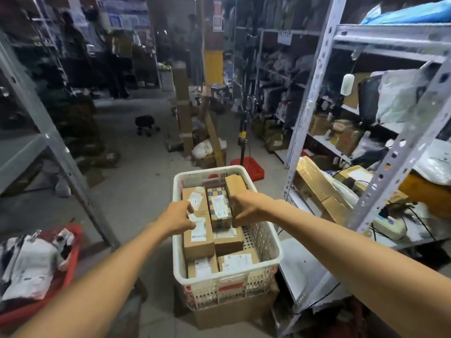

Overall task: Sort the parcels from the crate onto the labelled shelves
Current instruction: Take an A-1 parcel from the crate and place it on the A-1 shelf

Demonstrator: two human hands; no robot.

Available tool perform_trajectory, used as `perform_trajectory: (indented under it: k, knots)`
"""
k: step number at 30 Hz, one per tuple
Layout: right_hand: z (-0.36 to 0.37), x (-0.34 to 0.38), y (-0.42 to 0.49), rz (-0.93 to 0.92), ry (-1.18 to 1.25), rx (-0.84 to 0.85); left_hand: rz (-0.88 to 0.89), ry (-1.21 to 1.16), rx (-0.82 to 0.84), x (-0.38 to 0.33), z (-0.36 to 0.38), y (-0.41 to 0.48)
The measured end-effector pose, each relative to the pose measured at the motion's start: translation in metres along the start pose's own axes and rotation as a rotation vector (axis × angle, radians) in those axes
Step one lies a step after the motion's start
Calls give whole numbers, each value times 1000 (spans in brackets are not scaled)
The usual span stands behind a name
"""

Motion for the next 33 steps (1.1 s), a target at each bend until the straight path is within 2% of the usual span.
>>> perform_trajectory:
  k: [12, 21, 25, 33]
  knots:
    - [13, -85, 163, -72, 94, 94, -185, 41, 77, 43, 23, 131]
    - [106, -137, 266, -3, 371, 258, -323, -37, 219, 84, 102, 202]
    - [175, -156, 299, 77, 489, 296, -361, -10, 274, 105, 148, 238]
    - [292, -174, 350, 388, 834, 250, -463, -31, 128, 155, 218, 277]
Point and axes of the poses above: each hand's wrist, its own y-axis towards the middle knuckle, its own z-axis out of the palm, x = y × z, the point moved 5 cm from there along y, towards the middle knuckle, and after that the axes turned 3 degrees about -z, right-handed, at the moved point
